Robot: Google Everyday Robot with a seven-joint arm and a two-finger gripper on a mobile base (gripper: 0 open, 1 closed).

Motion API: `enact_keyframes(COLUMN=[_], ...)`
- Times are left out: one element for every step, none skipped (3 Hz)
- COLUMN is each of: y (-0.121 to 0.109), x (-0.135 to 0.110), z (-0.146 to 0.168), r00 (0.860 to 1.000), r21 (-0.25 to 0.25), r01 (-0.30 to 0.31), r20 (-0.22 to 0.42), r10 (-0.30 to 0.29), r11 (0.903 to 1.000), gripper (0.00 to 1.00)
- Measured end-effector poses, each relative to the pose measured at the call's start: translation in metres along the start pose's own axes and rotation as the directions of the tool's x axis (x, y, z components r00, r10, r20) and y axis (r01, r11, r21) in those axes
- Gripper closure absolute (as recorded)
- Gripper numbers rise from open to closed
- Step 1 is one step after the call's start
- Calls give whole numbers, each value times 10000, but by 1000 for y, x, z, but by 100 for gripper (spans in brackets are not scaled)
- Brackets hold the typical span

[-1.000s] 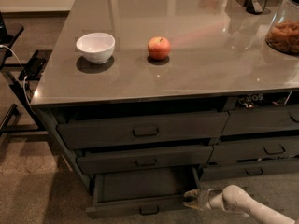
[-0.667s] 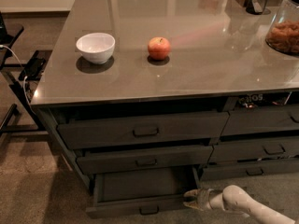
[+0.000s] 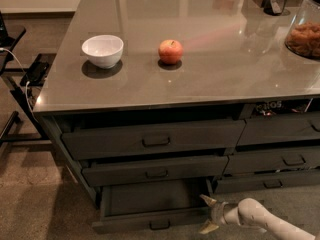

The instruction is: Open bottom drawer

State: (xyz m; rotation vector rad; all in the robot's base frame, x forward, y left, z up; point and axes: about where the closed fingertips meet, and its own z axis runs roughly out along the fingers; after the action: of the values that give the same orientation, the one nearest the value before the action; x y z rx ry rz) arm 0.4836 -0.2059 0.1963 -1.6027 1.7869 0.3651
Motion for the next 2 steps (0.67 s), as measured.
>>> enact_keyframes(y=[0,3], x=[0,12], z=[0,29], r00=[10000,9989], r21=[0,-245], r01=[0,-476], r20=[0,-50], r10=[0,475], r11=[10000,9986], gripper=[0,0])
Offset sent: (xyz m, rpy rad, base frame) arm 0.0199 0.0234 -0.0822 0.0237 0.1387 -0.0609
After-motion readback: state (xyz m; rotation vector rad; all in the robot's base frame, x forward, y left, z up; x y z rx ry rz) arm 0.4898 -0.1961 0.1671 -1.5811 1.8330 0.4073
